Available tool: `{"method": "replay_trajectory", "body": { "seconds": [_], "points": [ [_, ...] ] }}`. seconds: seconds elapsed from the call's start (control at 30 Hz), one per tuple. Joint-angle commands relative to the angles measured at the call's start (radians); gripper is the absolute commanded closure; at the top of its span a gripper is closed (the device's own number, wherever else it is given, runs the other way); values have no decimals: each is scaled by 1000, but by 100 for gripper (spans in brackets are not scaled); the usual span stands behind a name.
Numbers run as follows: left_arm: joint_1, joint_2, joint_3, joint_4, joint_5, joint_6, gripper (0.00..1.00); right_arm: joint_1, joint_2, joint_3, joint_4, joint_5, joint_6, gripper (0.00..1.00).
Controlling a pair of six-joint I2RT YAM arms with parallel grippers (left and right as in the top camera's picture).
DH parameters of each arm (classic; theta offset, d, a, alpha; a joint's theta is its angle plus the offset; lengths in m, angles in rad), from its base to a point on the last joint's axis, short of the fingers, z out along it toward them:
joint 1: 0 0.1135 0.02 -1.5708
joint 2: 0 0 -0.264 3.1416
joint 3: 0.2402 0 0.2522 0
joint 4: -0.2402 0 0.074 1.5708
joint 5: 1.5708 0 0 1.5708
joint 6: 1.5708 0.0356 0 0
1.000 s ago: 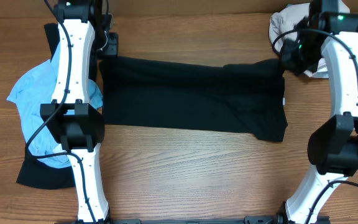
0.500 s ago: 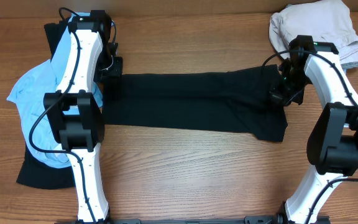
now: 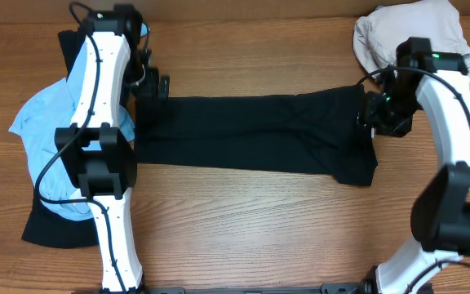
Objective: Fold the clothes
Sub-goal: 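Release the black T-shirt and raise both grippers away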
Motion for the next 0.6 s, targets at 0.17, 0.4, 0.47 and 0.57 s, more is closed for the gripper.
{"method": "replay_trajectory", "body": {
  "seconds": [0.17, 0.4, 0.47, 0.57],
  "points": [
    [-12, -259, 152, -65, 60, -1, 0, -2, -206, 39, 45, -54, -31, 35],
    [12, -247, 35, 7, 65, 64, 0, -1, -204, 28, 37, -55, -31, 35],
    [24, -247, -44, 87, 68, 74, 0, -1, -204, 28, 29, -55, -31, 34],
    [35, -247, -179, 217, 107, 123, 0, -1, -204, 28, 23, -55, -31, 34]
  ]
}}
